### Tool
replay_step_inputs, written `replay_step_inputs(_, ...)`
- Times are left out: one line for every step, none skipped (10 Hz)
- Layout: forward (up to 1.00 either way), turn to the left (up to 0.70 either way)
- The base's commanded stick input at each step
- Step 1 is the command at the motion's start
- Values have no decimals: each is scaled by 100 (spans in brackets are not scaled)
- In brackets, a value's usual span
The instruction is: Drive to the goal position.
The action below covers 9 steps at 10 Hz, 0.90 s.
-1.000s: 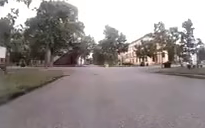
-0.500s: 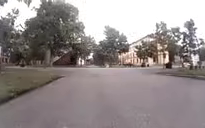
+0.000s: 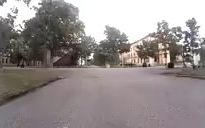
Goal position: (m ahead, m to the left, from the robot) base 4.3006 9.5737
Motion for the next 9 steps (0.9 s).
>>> replay_step_inputs(70,0)
replay_step_inputs(70,0)
replay_step_inputs(70,0)
replay_step_inputs(70,0)
replay_step_inputs(70,0)
replay_step_inputs(70,0)
replay_step_inputs(70,0)
replay_step_inputs(70,0)
replay_step_inputs(70,0)
